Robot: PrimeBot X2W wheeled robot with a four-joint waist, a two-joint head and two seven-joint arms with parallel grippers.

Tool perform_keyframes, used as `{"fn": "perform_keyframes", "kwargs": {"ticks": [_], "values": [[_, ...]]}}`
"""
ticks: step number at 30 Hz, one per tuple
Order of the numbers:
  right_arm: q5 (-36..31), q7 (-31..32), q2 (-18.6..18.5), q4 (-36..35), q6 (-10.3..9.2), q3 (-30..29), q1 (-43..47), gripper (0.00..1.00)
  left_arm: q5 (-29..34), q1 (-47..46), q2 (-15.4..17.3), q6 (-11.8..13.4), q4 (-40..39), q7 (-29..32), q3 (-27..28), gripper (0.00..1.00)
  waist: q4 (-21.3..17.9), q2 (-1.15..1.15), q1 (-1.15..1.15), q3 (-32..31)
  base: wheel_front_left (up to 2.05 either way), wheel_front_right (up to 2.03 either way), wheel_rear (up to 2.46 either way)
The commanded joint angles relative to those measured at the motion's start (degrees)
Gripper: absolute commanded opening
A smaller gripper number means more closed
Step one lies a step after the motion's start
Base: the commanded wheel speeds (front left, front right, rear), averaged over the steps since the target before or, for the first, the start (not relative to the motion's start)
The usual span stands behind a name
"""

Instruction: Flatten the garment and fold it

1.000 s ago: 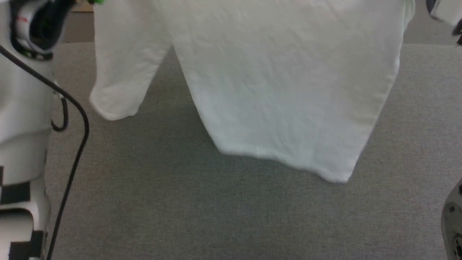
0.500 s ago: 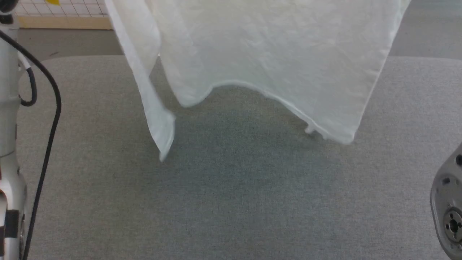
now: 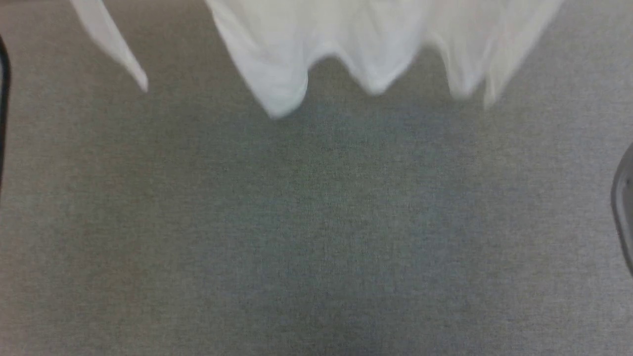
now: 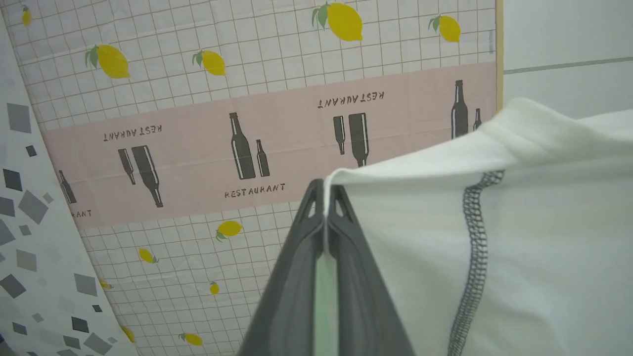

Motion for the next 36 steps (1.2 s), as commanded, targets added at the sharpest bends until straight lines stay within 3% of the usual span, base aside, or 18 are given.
{"fn": "perform_keyframes", "kwargs": {"ticks": [1, 4, 10, 17, 22, 25, 29, 36], "values": [[-1.4, -3.0, -1.9, 0.9, -0.24, -0.9, -2.1, 0.00, 1.2, -1.6, 2.6, 2.1, 0.8, -1.7, 1.5, 0.00, -0.8, 0.00, 0.00, 7.6, 0.00, 0.00, 0.00], [-1.6, -9.2, -1.9, 3.8, -0.24, -0.3, -6.0, 0.00, 2.6, -4.1, 2.8, 3.6, 0.4, -5.7, 2.1, 0.00, -0.7, 0.00, 0.00, 9.8, 0.00, 0.00, 0.00], [-1.1, -14.3, -1.9, 9.0, -0.24, 1.5, -9.6, 0.00, 2.1, -5.1, 1.6, 6.4, 0.7, -9.8, 3.9, 0.00, 0.1, 0.00, 0.00, 13.0, 0.00, 0.00, 0.00], [3.2, -16.1, -1.9, 11.0, -0.24, 5.4, -2.6, 0.00, -0.6, 3.5, 0.3, 4.9, 0.9, -12.7, 4.1, 0.00, 1.5, 0.00, 0.00, 14.5, 0.00, 0.00, 0.00], [7.6, -16.3, -1.9, 7.9, -0.24, 8.7, 8.9, 0.00, -2.2, 12.8, 1.4, 0.9, -1.3, -13.8, 2.6, 0.00, 2.1, 0.00, 0.00, 12.9, 0.00, 0.00, 0.00], [10.7, -16.5, -1.9, 3.3, -0.24, 10.2, 18.0, 0.00, -4.4, 20.0, 1.6, 0.2, -3.9, -14.2, 3.2, 0.00, 2.5, 0.00, 0.00, 10.6, 0.00, 0.00, 0.00], [13.7, -18.2, -3.5, -5.0, -0.24, 13.2, 33.1, 0.00, -9.4, 33.6, 0.3, 0.9, -8.0, -15.1, 5.8, 0.00, 3.0, 0.00, 0.00, 6.0, 0.00, 0.00, 0.00], [17.0, -23.1, -6.7, -14.7, -0.24, 14.7, 61.1, 0.00, -16.0, 64.4, -4.5, 5.1, -15.5, -13.8, 6.8, 0.00, 4.5, 0.00, 0.00, -3.2, 0.00, 0.00, 0.00]]}}
